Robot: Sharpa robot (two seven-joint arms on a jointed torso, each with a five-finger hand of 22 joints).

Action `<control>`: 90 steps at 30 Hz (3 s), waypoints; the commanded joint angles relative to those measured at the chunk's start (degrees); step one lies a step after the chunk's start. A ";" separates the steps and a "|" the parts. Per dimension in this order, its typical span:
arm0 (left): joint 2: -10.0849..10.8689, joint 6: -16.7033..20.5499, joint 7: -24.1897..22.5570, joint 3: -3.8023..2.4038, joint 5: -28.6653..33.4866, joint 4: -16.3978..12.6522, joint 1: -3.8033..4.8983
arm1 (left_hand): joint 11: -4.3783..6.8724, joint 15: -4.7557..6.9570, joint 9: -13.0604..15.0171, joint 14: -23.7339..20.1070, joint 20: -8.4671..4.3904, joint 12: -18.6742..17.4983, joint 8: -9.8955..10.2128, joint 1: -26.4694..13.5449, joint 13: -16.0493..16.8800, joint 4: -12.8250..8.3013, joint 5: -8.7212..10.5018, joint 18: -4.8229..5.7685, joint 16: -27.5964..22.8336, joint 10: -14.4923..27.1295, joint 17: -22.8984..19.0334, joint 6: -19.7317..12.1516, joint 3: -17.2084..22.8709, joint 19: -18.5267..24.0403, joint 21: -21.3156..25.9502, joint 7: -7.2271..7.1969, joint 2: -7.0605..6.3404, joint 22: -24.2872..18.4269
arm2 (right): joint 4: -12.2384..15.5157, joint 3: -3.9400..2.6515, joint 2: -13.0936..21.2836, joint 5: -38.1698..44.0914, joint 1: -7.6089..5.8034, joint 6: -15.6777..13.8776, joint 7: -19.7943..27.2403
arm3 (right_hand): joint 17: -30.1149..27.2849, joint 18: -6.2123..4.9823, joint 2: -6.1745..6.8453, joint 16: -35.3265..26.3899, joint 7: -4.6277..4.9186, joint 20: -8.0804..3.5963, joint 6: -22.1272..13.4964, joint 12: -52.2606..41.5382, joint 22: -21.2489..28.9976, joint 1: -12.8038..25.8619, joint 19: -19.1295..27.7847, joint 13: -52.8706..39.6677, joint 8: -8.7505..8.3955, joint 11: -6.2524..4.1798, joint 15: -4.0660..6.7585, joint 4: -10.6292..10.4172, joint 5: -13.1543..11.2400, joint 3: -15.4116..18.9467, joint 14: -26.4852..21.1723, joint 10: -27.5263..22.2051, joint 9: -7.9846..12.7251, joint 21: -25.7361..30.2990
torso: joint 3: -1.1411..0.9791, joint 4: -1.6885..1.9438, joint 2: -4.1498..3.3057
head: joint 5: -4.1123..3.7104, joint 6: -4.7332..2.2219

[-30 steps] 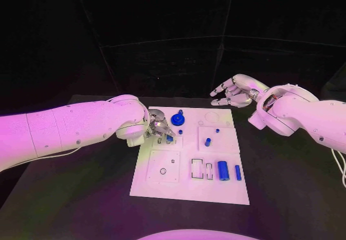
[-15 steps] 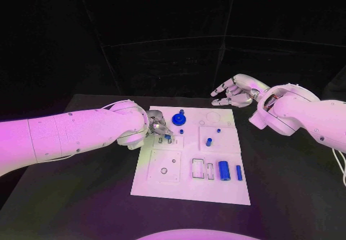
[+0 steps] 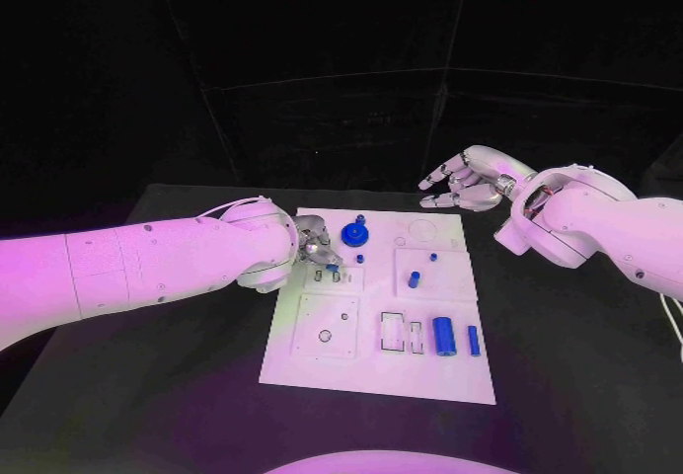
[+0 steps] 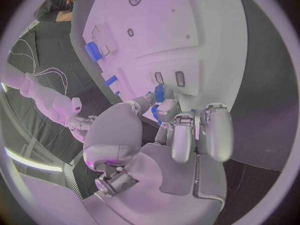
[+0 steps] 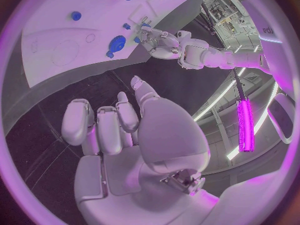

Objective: Assemble the parts on the task board

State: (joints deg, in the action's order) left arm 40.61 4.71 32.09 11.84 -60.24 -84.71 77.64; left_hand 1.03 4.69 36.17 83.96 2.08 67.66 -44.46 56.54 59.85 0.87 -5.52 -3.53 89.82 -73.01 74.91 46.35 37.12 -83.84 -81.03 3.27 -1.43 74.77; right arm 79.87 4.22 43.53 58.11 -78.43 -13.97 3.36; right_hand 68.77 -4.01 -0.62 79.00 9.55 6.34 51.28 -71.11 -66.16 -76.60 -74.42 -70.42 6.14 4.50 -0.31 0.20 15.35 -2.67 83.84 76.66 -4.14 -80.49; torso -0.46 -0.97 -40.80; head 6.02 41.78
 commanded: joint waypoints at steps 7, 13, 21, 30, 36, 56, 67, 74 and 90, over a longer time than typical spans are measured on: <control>-0.44 -3.30 1.28 0.12 -1.67 -0.12 -0.02 | 0.25 -0.01 0.16 6.04 -0.45 0.53 -0.34 0.47 0.22 -7.12 -0.37 0.44 0.18 -0.58 15.09 -0.14 7.41 -0.76 -0.06 -0.43 -0.06 0.16 | 0.04 -0.04 -0.05 0.31 -0.13 0.53 0.07 | -0.05 -1.01 0.11 -0.05 0.02 0.04 0.17 0.22 -0.01 0.16 0.19 0.02 0.38 -0.12 0.32 -0.03 -0.23 0.39 1.77 -0.06 0.06 0.34 | 0.00 0.03 0.01 | -0.07 0.24; -0.96 -3.85 1.46 0.37 -1.68 -0.01 -0.03 | 0.27 0.00 0.18 6.04 -0.45 0.54 -0.37 0.49 0.23 -7.12 -0.39 0.44 0.18 -0.60 15.09 -0.12 7.45 -0.77 -0.08 -0.44 -0.07 0.19 | 0.00 -0.04 -0.13 0.31 -0.13 0.61 0.07 | -0.05 -1.01 0.11 -0.05 0.02 0.04 0.17 0.22 -0.01 0.16 0.19 0.02 0.38 -0.12 0.32 -0.03 -0.23 0.39 1.77 -0.06 0.06 0.34 | 0.03 0.01 0.00 | 0.03 0.29; -1.14 -4.23 1.73 0.52 -1.69 0.14 -0.04 | 0.28 0.01 0.22 6.04 -0.46 0.55 -0.43 0.46 0.22 -7.07 -0.38 0.44 0.18 -0.63 15.09 -0.09 7.45 -0.77 -0.07 -0.46 -0.11 0.18 | -0.05 -0.04 -0.23 0.98 -0.12 0.92 -0.06 | -0.06 -1.01 0.06 -0.07 0.01 0.04 0.20 0.20 -0.01 0.17 0.18 0.01 0.41 -0.13 0.32 -0.07 -0.33 0.41 1.78 -0.04 0.05 0.36 | -0.03 0.03 0.04 | -0.24 0.16; -1.14 -5.47 2.13 0.59 -1.69 -0.01 -0.04 | 0.30 0.03 0.30 6.04 -0.48 0.62 -0.55 0.39 0.27 -6.97 -0.38 0.45 0.18 -0.71 15.09 -0.02 7.45 -0.79 -0.09 -0.49 -0.19 0.22 | -0.05 -0.04 -0.26 1.59 -0.12 1.36 -0.14 | -0.06 -1.01 0.06 -0.07 0.01 0.04 0.20 0.20 -0.01 0.17 0.18 0.01 0.41 -0.13 0.32 -0.07 -0.33 0.41 1.78 -0.04 0.05 0.36 | 0.01 0.00 -0.01 | -0.19 0.26; -1.03 -6.34 2.48 0.61 -1.68 0.02 -0.04 | 0.32 0.04 0.36 6.04 -0.49 0.65 -0.65 0.34 0.28 -6.91 -0.37 0.45 0.18 -0.76 15.09 0.04 7.43 -0.80 -0.10 -0.52 -0.27 0.24 | -0.04 -0.04 -0.24 1.65 -0.12 1.46 -0.15 | -0.06 -1.01 0.06 -0.07 0.01 0.04 0.20 0.20 -0.01 0.17 0.18 0.01 0.41 -0.13 0.32 -0.07 -0.33 0.41 1.78 -0.04 0.05 0.36 | -0.02 0.03 0.02 | -0.14 0.38; -0.80 -7.36 2.58 0.62 -1.68 -0.17 -0.03 | 0.49 0.16 0.69 6.04 -0.58 0.91 -1.22 -0.13 0.47 -6.43 -0.29 0.49 0.18 -1.09 15.09 0.38 7.14 -0.87 -0.20 -0.77 -0.80 0.44 | -0.14 -0.03 -0.30 1.66 -0.12 1.79 -0.19 | -0.22 -1.03 0.01 -0.16 0.01 0.03 0.21 0.29 0.07 0.19 0.22 0.11 0.44 -0.14 0.33 -0.11 -0.39 0.42 1.75 -0.09 0.05 0.40 | -0.01 -0.01 0.03 | -0.09 0.46; -1.22 -7.41 2.40 0.62 -1.66 0.64 -0.03 | 0.85 0.46 0.96 6.04 -0.86 1.71 -1.99 -5.34 1.04 -1.05 0.09 0.56 0.18 -1.72 15.09 1.69 1.04 -1.03 -0.34 -1.24 -1.92 0.84 | -0.18 -0.03 -0.40 1.66 -0.12 1.75 -0.20 | -0.59 -1.09 -0.04 -0.37 0.00 0.03 0.22 0.53 0.38 0.20 0.41 0.36 0.47 -0.14 0.34 -0.15 -0.44 0.45 1.68 -0.26 0.05 0.54 | -0.05 -0.04 0.00 | -0.01 0.52; -1.54 -6.79 2.52 0.61 -1.66 1.27 -0.03 | 0.97 0.57 0.85 6.04 -1.00 2.36 -2.11 -8.24 1.59 2.39 0.19 0.65 0.18 -2.11 15.09 2.65 -5.13 -1.24 -0.57 -1.39 -2.20 1.33 | -0.13 -0.03 -0.40 1.66 -0.12 1.80 -0.29 | -0.94 -1.16 -0.04 -0.56 0.00 0.03 0.22 0.80 0.69 0.20 0.61 0.64 0.48 -0.14 0.34 -0.15 -0.45 0.46 1.61 -0.45 0.05 0.67 | -0.04 -0.03 0.00 | 0.00 0.57; -2.20 -6.10 2.33 0.61 -1.65 1.75 -0.02 | 1.22 0.82 0.74 6.04 -1.25 2.71 -2.06 -7.34 1.81 4.96 0.06 0.75 0.18 -2.29 15.09 3.37 -13.72 -1.45 -0.79 -1.71 -0.77 1.93 | -0.12 -0.03 -0.41 1.66 -0.12 2.18 -0.51 | -1.26 -1.21 -0.06 -0.76 0.00 0.02 0.18 0.96 0.97 0.23 0.79 0.79 0.48 -0.14 0.34 -0.20 -0.48 0.50 1.53 -0.58 0.06 0.80 | -0.04 0.02 0.05 | -0.22 0.63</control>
State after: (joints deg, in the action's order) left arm 38.52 -1.23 34.04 12.39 -61.64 -82.91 77.68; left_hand 2.16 5.12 36.92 83.95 1.12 70.12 -46.66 48.93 61.60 5.80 -5.60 -3.53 89.82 -74.94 74.90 49.28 23.62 -83.98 -81.45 1.44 -2.63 74.92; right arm 79.68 4.23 43.14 59.66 -78.43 -12.28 2.89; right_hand 67.55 -4.91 -0.62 78.41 9.55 6.34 51.28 -70.55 -65.25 -76.60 -74.01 -69.68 6.43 4.29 -0.31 -0.02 15.12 -2.45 83.84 76.45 -4.14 -79.86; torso -0.49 -0.99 -40.80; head 5.80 42.39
